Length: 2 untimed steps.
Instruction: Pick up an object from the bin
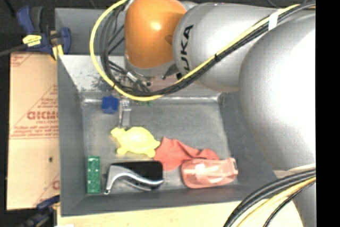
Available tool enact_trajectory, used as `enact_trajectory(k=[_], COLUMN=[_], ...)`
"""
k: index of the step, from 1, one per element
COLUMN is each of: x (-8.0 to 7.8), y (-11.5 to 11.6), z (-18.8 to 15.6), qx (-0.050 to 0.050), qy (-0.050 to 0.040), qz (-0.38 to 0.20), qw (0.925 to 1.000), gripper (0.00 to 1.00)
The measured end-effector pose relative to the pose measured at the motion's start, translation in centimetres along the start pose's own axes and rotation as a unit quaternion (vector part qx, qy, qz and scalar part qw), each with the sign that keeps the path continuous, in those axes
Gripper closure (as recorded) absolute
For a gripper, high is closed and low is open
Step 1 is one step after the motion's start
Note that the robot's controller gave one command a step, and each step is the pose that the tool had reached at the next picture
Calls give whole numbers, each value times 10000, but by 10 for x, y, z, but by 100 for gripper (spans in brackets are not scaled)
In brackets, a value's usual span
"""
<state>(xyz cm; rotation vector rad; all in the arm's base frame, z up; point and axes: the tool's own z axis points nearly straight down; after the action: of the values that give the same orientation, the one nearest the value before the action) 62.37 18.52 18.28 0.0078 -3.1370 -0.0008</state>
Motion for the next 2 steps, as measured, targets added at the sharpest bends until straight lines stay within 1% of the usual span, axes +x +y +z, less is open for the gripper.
enact_trajectory(k=[1,2], x=[-2,6], y=[-1,-10], z=[-5,22], qx=[-7,-9], qy=[-39,-68], qz=[14,-299], qw=[10000,9995], gripper=[0,0])
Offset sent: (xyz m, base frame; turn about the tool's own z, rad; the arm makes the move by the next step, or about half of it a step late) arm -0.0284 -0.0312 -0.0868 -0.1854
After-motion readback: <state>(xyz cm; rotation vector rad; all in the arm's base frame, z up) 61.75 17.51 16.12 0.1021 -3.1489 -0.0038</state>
